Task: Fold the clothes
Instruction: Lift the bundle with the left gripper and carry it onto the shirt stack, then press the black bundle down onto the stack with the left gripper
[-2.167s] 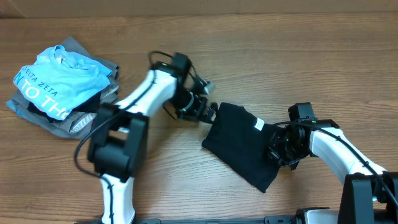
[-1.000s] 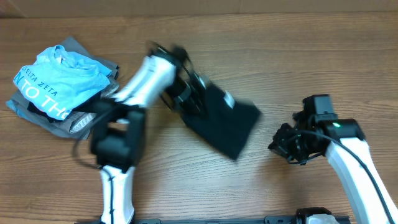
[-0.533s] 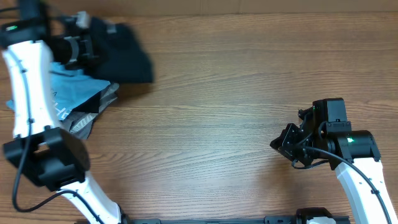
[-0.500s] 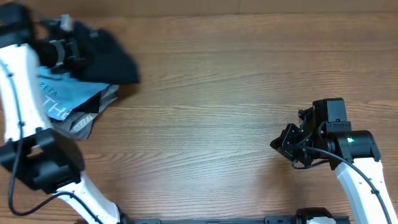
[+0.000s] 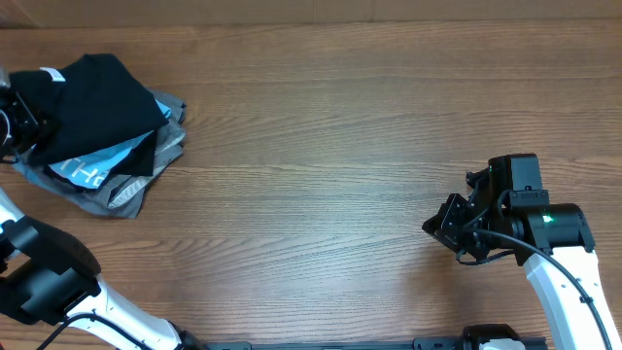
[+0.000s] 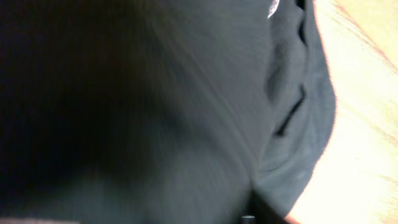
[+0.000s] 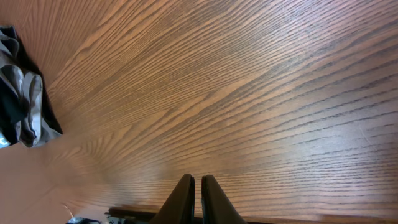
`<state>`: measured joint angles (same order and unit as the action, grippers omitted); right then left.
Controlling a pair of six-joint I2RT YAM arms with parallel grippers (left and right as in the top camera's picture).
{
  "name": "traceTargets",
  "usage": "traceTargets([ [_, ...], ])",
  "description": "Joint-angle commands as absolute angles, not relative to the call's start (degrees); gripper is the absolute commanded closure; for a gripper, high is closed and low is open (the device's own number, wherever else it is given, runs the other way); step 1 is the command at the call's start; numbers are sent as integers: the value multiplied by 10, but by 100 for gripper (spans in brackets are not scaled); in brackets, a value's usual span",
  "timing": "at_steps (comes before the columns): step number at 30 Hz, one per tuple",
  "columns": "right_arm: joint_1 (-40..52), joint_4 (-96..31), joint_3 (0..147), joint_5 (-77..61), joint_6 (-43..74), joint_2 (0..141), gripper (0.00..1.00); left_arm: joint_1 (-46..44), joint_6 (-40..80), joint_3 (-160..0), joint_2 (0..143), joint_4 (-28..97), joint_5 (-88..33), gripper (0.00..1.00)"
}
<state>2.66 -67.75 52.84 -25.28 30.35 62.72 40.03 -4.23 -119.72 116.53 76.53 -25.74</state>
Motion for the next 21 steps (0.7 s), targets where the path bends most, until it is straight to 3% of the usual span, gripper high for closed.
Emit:
traceTargets([
  [1, 25, -679, 536, -256, 300, 620, 91, 412, -23, -1206, 1167, 778, -240, 21],
  [5, 25, -685, 536, -255, 295, 620, 91, 417, -24, -1231, 1153, 805, -236, 8],
  [10, 25, -691, 536, -246, 282, 620, 89, 414, -25, -1291, 1103, 809, -233, 11],
  [12, 25, -691, 536, -244, 282, 620, 89, 408, -26, -1306, 1078, 803, -244, 30],
  [13, 25, -691, 536, -240, 283, 620, 88, 401, -33, -1306, 1069, 798, -251, 57],
  [15, 25, -684, 536, -238, 283, 620, 85, 374, -62, -1306, 1063, 799, -249, 80],
  [17, 25, -682, 536, -236, 283, 620, 85, 345, -73, -1293, 1070, 797, -229, 95],
  [21, 25, -688, 536, -236, 283, 620, 85, 307, -28, -1227, 1107, 763, -149, 95],
])
